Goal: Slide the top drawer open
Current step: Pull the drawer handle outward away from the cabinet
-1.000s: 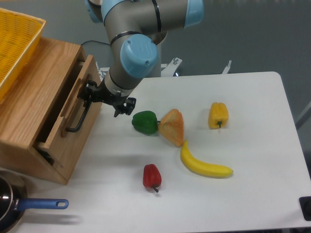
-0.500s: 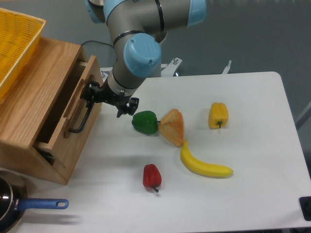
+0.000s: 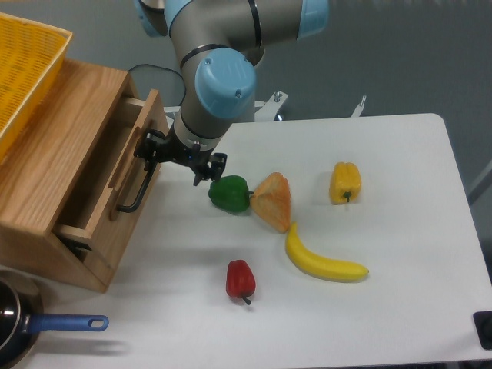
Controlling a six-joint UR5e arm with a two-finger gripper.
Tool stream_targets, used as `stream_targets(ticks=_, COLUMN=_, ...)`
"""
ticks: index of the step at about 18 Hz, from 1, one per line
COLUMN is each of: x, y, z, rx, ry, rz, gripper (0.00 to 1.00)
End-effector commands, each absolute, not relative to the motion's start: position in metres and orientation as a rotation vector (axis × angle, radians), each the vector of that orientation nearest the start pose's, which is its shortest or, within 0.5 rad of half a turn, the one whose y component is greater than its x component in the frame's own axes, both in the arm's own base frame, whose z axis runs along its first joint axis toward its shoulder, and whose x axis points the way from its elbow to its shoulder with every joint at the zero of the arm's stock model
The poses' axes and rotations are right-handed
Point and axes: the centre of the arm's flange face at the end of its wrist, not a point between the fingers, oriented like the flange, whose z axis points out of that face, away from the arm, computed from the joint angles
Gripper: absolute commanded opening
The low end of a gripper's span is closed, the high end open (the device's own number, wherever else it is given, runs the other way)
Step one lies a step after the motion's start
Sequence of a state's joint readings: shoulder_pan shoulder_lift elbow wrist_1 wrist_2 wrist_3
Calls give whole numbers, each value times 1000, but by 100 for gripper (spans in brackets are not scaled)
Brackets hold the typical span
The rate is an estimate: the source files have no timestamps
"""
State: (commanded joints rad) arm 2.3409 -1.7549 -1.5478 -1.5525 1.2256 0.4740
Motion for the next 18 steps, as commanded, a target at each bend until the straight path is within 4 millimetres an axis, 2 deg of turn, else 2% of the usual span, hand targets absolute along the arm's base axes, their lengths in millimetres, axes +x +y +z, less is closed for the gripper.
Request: stream_targets(ticks=18, x=-268, y=510, z=415, rx=-2985, ry=-477, rz=-491, gripper=100)
